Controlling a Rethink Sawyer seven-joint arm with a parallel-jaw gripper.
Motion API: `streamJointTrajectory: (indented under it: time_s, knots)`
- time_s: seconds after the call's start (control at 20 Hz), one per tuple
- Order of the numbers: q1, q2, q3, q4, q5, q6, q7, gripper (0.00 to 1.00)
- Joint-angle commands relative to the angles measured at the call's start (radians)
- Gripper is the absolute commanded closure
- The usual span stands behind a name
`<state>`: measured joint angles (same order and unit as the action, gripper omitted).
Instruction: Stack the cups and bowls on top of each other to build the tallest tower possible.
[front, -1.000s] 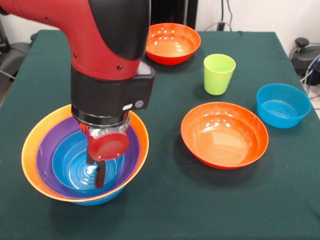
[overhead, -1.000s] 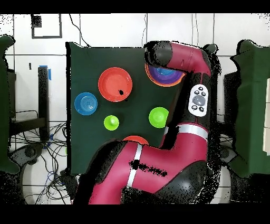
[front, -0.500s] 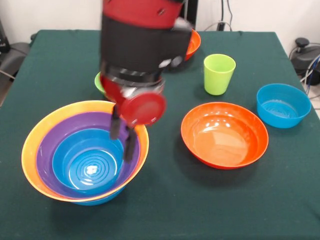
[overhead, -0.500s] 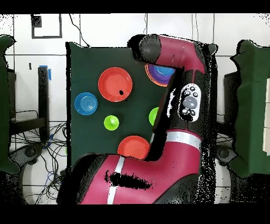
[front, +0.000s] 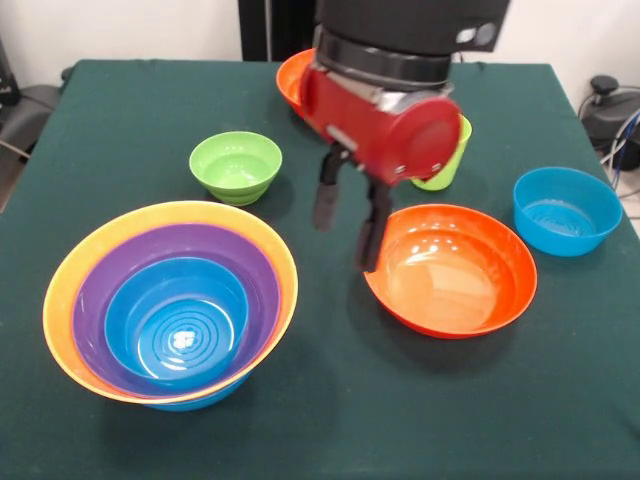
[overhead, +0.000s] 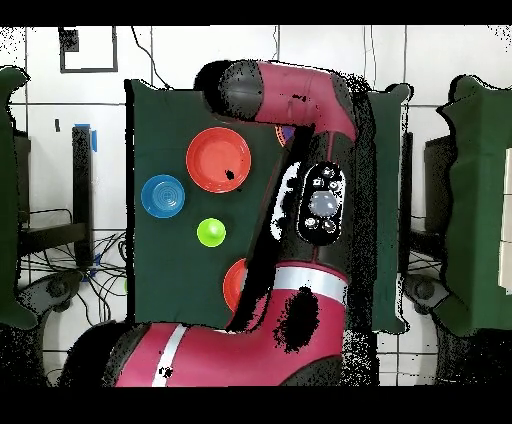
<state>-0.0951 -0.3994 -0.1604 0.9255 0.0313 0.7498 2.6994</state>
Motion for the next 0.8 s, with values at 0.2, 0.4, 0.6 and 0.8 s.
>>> streamJointTrajectory:
  time_s: [0.2,0.4,0.6,0.8]
  knots:
    - [0.045,0.006,0.036,0.241,0.056,-0.003,0.143,0.0]
    - [0.052,-0.008,0.042,0.315,0.071,-0.035,0.113,0.0]
    - [0.049,-0.015,0.045,0.347,0.069,-0.06,0.074,0.0]
    - [0.038,-0.025,0.062,0.388,0.05,-0.089,0.013,0.0]
